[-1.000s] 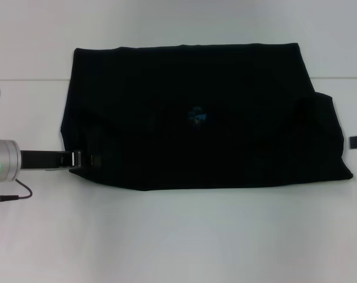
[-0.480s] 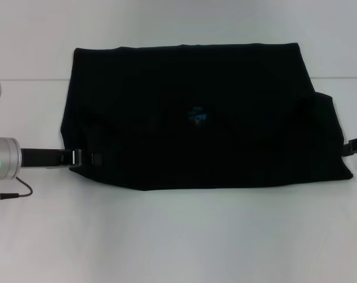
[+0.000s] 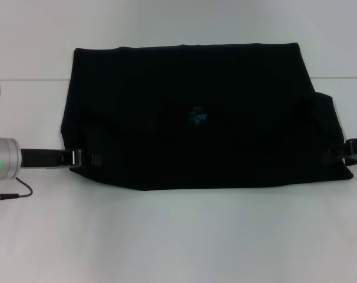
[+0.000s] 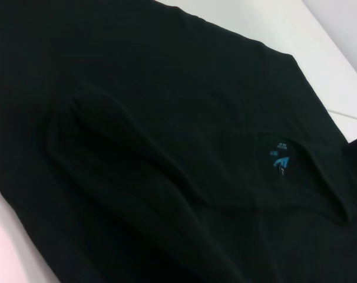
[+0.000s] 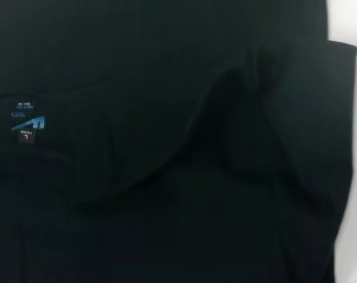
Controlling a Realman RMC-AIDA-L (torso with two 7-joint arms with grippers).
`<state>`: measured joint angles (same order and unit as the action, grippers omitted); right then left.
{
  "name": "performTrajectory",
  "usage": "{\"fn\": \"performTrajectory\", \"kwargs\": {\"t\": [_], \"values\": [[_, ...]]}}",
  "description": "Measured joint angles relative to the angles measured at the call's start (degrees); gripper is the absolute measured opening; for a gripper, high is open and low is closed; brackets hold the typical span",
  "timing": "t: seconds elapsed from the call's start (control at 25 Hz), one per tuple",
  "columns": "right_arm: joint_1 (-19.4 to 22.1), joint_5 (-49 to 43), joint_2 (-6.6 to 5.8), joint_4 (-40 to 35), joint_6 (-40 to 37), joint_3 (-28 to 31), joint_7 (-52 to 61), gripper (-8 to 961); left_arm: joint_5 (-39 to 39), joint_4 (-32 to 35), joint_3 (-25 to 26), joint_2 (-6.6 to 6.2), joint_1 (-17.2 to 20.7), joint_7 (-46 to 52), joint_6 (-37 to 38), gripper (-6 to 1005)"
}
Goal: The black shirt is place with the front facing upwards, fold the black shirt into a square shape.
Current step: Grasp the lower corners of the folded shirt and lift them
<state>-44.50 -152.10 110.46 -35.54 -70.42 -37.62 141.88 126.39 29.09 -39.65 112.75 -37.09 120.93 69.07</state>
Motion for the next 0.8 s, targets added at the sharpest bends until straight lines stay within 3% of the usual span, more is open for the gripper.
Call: {"fn": "performTrajectory", "kwargs": {"t": [0.28, 0.72, 0.8], "values": [[-0.4, -0.1, 0.74, 0.0, 1.4, -2.8, 0.4, 656, 0.0, -0.1, 0.0, 0.0, 0.0, 0.0, 0.0, 25], [-0.4, -0.4, 1.02, 0.6, 2.4, -3.9, 0.1, 422, -0.1, -0.1, 0.1, 0.0, 0.1, 0.0, 0.1, 24], [-0.4, -0.5, 1.01, 0.7, 2.4, -3.9, 0.1, 340, -0.1, -0.1, 0.1, 0.0, 0.1, 0.0, 0.1, 25]]}}
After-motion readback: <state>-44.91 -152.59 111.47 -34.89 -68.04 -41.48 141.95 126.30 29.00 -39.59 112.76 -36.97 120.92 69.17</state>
